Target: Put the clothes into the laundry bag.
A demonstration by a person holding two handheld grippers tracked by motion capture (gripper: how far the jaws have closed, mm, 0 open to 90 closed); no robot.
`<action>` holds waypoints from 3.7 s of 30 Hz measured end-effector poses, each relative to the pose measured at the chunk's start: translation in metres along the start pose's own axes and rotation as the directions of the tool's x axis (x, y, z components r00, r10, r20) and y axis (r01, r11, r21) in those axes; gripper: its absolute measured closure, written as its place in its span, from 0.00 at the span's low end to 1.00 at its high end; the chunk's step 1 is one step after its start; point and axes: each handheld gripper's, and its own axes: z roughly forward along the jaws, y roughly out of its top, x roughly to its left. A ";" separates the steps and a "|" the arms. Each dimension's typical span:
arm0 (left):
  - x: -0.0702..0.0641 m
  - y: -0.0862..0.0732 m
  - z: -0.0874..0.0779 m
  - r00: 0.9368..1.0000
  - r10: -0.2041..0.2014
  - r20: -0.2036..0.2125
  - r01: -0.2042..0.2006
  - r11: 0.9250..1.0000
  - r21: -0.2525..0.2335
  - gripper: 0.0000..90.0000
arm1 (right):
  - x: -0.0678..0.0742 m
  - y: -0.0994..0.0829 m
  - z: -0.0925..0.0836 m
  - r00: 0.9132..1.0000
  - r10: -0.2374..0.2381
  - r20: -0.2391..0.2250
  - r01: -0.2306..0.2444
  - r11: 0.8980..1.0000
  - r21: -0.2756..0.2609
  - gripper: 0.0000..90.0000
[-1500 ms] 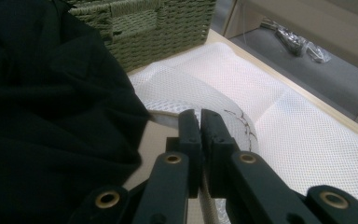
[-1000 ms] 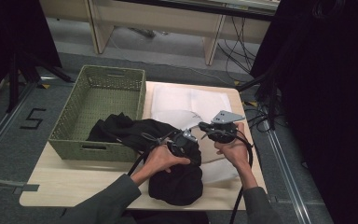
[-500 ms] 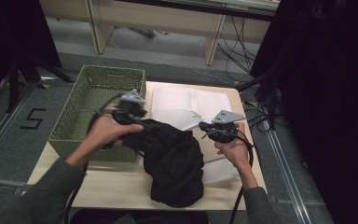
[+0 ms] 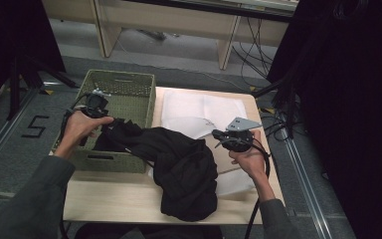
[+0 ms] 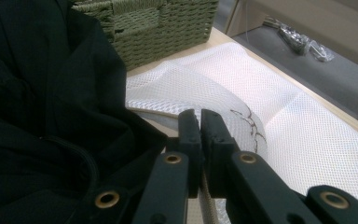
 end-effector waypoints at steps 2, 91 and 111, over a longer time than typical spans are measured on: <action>0.004 -0.001 0.014 1.000 -0.010 0.004 0.010 1.000 0.014 0.26 | -0.001 0.000 -0.001 1.000 -0.004 -0.002 0.004 1.000 0.005 0.98; -0.233 0.068 -0.108 0.769 0.395 0.503 -0.295 0.917 -0.269 0.96 | -0.003 0.000 -0.003 1.000 -0.006 0.021 0.007 1.000 -0.020 0.98; -0.273 0.022 0.020 0.758 0.255 0.600 -0.261 0.962 -0.079 0.96 | -0.007 -0.003 -0.006 0.999 0.033 -0.003 -0.033 0.999 -0.026 0.98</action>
